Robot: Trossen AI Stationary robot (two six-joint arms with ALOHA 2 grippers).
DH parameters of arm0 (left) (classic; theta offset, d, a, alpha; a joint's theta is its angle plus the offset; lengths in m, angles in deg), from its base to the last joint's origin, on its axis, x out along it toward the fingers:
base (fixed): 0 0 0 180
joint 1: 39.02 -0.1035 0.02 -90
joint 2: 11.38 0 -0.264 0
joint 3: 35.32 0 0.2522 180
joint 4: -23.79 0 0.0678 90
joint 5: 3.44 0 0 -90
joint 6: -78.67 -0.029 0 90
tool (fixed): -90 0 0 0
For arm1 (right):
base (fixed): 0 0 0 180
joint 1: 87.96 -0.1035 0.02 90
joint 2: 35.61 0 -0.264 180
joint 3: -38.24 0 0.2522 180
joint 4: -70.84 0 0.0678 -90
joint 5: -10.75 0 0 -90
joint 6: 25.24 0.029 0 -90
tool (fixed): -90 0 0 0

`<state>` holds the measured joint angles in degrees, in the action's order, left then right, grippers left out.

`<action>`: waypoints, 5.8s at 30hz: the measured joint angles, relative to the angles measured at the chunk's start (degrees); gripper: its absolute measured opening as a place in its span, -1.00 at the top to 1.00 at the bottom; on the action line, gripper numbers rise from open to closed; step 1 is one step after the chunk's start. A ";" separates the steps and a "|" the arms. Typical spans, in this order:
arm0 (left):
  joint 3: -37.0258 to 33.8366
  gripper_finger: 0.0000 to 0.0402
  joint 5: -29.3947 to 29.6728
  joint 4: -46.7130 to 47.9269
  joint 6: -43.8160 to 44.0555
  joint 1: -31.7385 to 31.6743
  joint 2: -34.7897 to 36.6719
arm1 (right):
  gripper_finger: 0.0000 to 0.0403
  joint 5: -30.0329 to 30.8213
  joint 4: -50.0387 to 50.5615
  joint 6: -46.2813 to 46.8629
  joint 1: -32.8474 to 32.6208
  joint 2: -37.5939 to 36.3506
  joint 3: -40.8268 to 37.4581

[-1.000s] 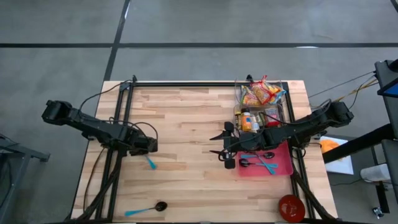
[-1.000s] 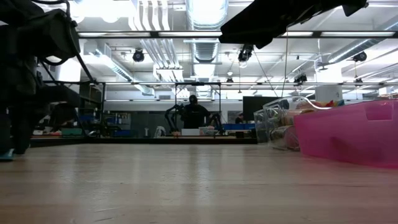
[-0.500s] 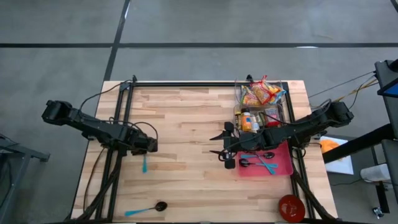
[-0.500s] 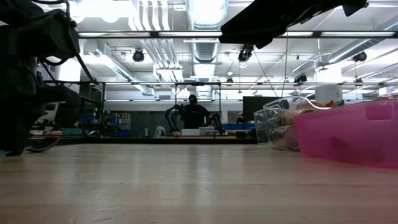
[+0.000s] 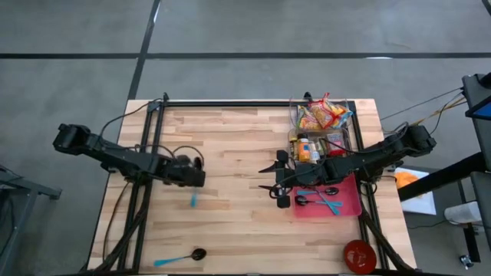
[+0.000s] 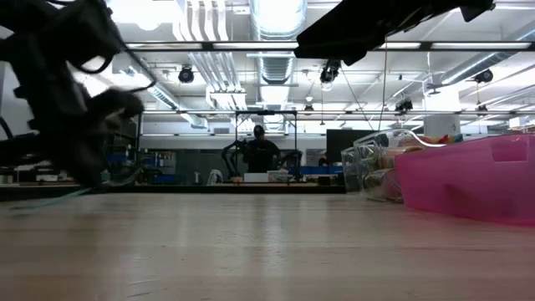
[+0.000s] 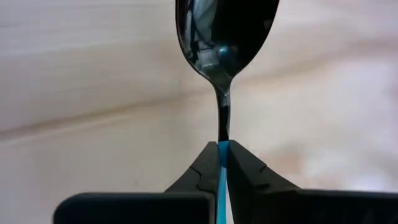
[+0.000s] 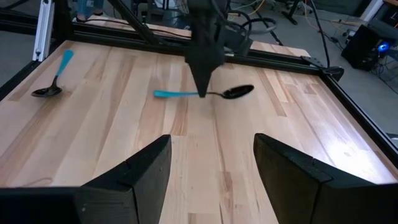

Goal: Pick & Place Food Item
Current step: Put the blue spoon into the red bin

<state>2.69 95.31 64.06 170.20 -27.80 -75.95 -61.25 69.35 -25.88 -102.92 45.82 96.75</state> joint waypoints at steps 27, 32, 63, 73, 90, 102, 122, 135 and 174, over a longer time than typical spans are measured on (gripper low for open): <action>34.60 0.94 -14.81 -11.29 -37.78 -1.30 -39.36 | -0.13 0.08 0.35 0.18 0.02 0.00 0.00; 39.68 0.94 -14.81 -6.64 -37.58 -1.86 -42.68 | -0.13 0.17 0.54 0.22 0.02 0.00 -0.04; 38.34 0.94 -13.02 -8.03 -34.44 -1.97 -45.36 | -0.13 -0.02 0.40 0.20 -0.02 0.02 -0.76; 38.34 0.94 -12.82 -8.03 -34.52 -1.97 -45.34 | -0.13 -0.02 0.40 0.63 -0.02 0.02 -0.77; 38.34 0.94 -12.65 -8.42 -34.52 -1.95 -45.32 | -0.13 0.00 0.44 3.40 -0.02 0.00 -0.79; 38.34 0.94 -16.49 -8.92 -42.17 -1.95 -45.10 | -0.13 -0.02 0.39 3.46 -0.02 0.00 -0.79; 38.25 0.88 -9.29 -8.49 -30.15 -1.33 -45.08 | -0.13 -0.02 0.39 3.53 -0.01 0.00 -0.79; 38.47 -0.37 -8.72 -5.52 -30.15 -1.14 -44.50 | -0.13 -0.02 0.36 3.56 -0.02 -0.02 -0.79; 38.17 -0.74 4.18 30.59 -47.64 -1.73 -19.75 | -0.13 -0.02 -0.01 3.49 -0.02 -0.04 -0.76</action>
<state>40.85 99.49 94.65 122.57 -29.53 -95.70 -61.26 69.35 -22.39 -102.94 45.78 95.99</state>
